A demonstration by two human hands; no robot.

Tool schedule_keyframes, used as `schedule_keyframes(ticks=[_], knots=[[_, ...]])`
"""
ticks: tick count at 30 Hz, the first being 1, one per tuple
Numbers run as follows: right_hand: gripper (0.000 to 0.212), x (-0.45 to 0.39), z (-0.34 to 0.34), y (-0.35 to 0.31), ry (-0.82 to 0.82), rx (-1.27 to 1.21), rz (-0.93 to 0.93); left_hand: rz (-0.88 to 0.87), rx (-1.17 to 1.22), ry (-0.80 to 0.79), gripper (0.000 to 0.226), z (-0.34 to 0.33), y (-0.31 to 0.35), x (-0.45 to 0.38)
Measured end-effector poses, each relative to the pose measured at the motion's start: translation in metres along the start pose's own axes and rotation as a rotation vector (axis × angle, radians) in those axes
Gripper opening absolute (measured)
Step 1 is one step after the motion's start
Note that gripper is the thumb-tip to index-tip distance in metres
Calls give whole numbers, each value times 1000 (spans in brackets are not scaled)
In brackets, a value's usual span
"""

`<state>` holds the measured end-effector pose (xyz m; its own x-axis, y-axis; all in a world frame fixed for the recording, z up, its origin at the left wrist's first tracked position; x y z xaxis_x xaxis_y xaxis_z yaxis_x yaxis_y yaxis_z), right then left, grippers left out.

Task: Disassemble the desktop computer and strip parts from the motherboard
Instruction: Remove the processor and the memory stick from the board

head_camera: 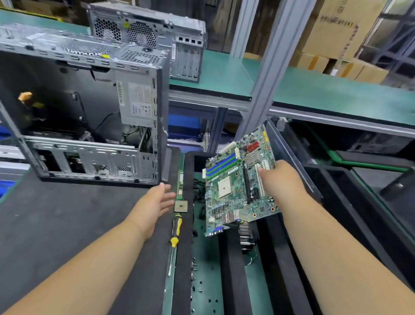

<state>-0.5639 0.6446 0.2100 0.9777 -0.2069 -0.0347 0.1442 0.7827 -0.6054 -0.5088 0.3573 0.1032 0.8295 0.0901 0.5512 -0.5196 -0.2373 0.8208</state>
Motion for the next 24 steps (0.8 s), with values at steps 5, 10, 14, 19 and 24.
schedule_keyframes(ticks=[5,10,14,19,24], knots=[[51,-17,-39,-7,-61,149,-22,-49,-83,56,39,23,-3,-5],[39,-29,-83,-2,-113,173,-35,-46,-135,103,31,45,-17,-13],[38,-33,-106,5,-119,160,-72,-45,-169,134,26,62,-27,-15],[35,-42,-113,17,-110,185,-91,-63,-211,148,19,70,-30,-13],[39,-45,-114,26,-143,183,-113,-64,-236,158,18,71,-36,-10]])
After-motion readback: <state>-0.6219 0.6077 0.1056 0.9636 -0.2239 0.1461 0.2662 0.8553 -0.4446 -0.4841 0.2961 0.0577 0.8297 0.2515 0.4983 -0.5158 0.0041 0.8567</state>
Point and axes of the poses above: each hand's wrist, its own x-axis away from the middle knuckle, its own z-axis out of the back of the hand, y = z × x, the point moved 6 cm from there along -x, towards the middle knuckle, and after that the axes turned 9 degrees about z, right-handed, at the moved point
